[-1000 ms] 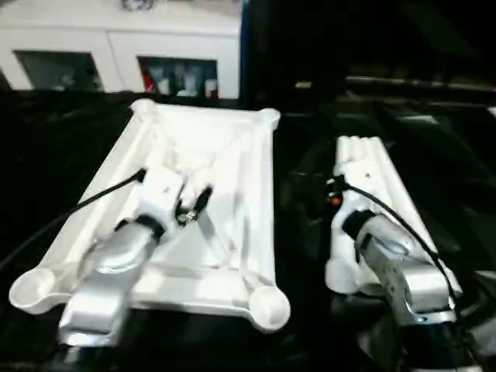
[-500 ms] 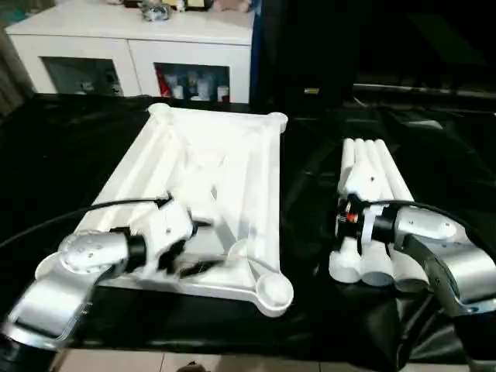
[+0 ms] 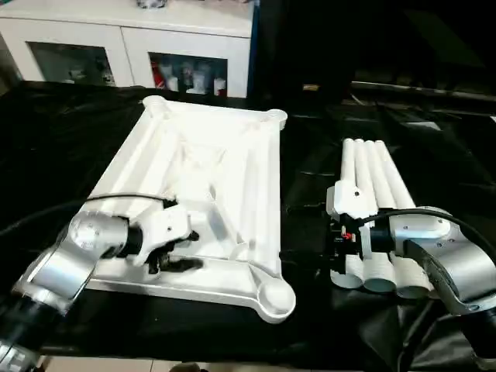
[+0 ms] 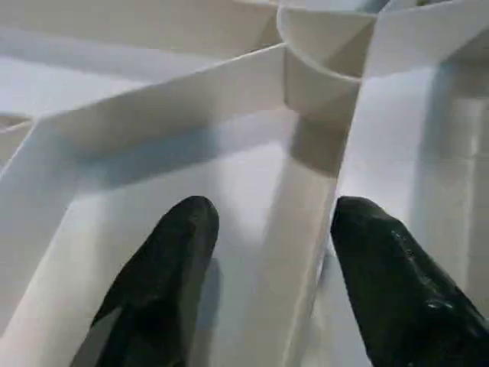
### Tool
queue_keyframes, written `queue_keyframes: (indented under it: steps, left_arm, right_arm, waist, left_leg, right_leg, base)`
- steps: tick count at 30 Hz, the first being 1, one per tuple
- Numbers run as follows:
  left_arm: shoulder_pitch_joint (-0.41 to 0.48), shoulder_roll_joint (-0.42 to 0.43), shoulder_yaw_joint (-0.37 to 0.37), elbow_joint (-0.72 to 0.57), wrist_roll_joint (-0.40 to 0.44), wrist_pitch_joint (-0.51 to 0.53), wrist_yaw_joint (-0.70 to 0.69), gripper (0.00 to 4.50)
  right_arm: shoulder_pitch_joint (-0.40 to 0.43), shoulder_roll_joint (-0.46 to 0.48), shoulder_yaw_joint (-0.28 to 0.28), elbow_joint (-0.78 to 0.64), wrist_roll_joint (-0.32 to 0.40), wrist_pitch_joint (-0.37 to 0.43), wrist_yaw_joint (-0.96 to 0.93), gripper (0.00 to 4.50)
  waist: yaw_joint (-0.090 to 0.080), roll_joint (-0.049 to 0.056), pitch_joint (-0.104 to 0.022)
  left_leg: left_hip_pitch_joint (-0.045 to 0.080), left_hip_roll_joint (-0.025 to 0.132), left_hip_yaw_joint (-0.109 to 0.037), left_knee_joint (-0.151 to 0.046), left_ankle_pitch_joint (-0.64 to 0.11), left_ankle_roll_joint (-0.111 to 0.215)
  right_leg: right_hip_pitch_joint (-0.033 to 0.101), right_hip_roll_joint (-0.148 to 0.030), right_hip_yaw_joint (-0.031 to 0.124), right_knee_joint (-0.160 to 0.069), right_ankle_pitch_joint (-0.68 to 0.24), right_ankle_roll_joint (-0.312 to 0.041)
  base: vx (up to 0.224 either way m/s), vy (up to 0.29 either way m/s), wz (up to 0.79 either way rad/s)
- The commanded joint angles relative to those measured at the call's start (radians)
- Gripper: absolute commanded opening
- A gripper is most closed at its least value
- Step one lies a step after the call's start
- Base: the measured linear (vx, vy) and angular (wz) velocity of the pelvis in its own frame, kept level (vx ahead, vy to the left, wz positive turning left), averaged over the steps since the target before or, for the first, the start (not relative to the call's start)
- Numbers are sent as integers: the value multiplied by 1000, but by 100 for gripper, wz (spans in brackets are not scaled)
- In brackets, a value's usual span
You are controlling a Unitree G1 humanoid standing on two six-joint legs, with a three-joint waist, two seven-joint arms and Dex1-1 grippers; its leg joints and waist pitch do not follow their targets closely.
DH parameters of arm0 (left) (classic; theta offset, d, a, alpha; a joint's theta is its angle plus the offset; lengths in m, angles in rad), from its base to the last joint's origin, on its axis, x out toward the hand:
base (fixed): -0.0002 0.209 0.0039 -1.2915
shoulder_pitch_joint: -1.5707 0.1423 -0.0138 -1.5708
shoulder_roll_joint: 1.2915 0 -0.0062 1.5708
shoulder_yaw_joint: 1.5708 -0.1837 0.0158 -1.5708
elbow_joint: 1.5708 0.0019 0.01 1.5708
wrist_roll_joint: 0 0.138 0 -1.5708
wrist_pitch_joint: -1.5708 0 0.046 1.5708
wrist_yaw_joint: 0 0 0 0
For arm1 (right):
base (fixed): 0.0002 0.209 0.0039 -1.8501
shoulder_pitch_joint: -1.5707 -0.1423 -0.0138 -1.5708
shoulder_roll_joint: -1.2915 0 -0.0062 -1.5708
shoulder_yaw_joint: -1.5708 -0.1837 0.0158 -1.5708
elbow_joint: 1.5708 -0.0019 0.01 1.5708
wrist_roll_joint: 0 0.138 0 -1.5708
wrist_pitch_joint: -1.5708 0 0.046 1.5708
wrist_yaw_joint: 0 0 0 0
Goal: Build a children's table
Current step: Move to table
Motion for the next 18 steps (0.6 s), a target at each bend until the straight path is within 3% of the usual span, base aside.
queue_keyframes:
  steps: [1, 2, 3, 4, 5, 6, 7, 8, 11, 18]
  left_arm:
    - [-22, -2, -14, 15, 1, -7, -31, 240]
    - [-27, -3, -17, 20, 2, -5, -38, 240]
    - [-46, -2, -28, 36, 3, 9, -67, 235]
    - [-48, -2, -30, 37, 3, 9, -69, 227]
    - [-63, 2, -36, 47, -3, 23, -93, 216]
    - [-68, 2, -36, 49, -7, 32, -101, 205]
    - [-73, 7, -35, 52, -10, 31, -112, 199]
    - [-73, 7, -35, 52, -10, 31, -112, 197]
    - [-72, 11, -32, 50, -14, 48, -127, 163]
    - [-71, -7, -28, 65, -13, 63, -129, 113]
  right_arm:
    - [11, -7, -9, -12, 8, 9, 1, 438]
    - [12, -6, -11, -11, 10, 9, 0, 438]
    - [17, 4, -17, -4, 17, 7, -8, 438]
    - [18, 4, -18, -4, 17, 7, -9, 438]
    - [25, 10, -20, -6, 20, 10, -17, 438]
    - [29, 11, -22, -10, 22, 12, -20, 438]
    - [39, 11, -22, -25, 23, 16, -25, 438]
    - [39, 11, -22, -26, 23, 16, -25, 438]
    - [54, 8, -22, -51, 28, 25, -28, 438]
    - [63, 12, -22, -66, 30, 30, -34, 438]
  waist:
    - [4, 17, -60]
    - [6, 16, -57]
    - [9, 33, -56]
    - [7, 28, -54]
    - [8, 39, -54]
    - [8, 35, -54]
    - [8, 43, -53]
    - [8, 39, -53]
    - [8, 46, -54]
    - [4, 47, -55]
  left_leg:
    - [22, 68, -28, -73, -117, 27]
    - [23, 69, -28, -75, -139, 21]
    - [27, 70, -30, -77, -172, 6]
    - [27, 71, -29, -79, -191, -2]
    - [29, 72, -32, -81, -215, -18]
    - [30, 72, -31, -81, -227, -24]
    - [29, 72, -32, -82, -228, -26]
    - [27, 71, -31, -80, -218, -22]
    - [23, 70, -31, -78, -193, -10]
    - [23, 71, -30, -77, -180, 0]
  right_leg:
    - [22, -94, 47, -64, 120, -241]
    - [22, -95, 47, -67, 90, -242]
    - [19, -97, 48, -72, 44, -240]
    - [19, -95, 48, -74, 25, -241]
    - [19, -97, 48, -74, 4, -243]
    - [21, -97, 49, -74, -8, -247]
    - [20, -98, 50, -73, -9, -250]
    - [22, -97, 51, -75, 0, -252]
    - [25, -98, 51, -74, 2, -248]
    - [23, -95, 49, -73, 12, -255]
  base:
    - [0, 0, 0]
    - [0, 0, 0]
    - [0, 0, 0]
    - [0, 0, 0]
    - [0, 0, 0]
    - [0, 0, 0]
    - [0, 0, 0]
    - [0, 0, 0]
    - [0, 0, 0]
    - [0, 0, 0]
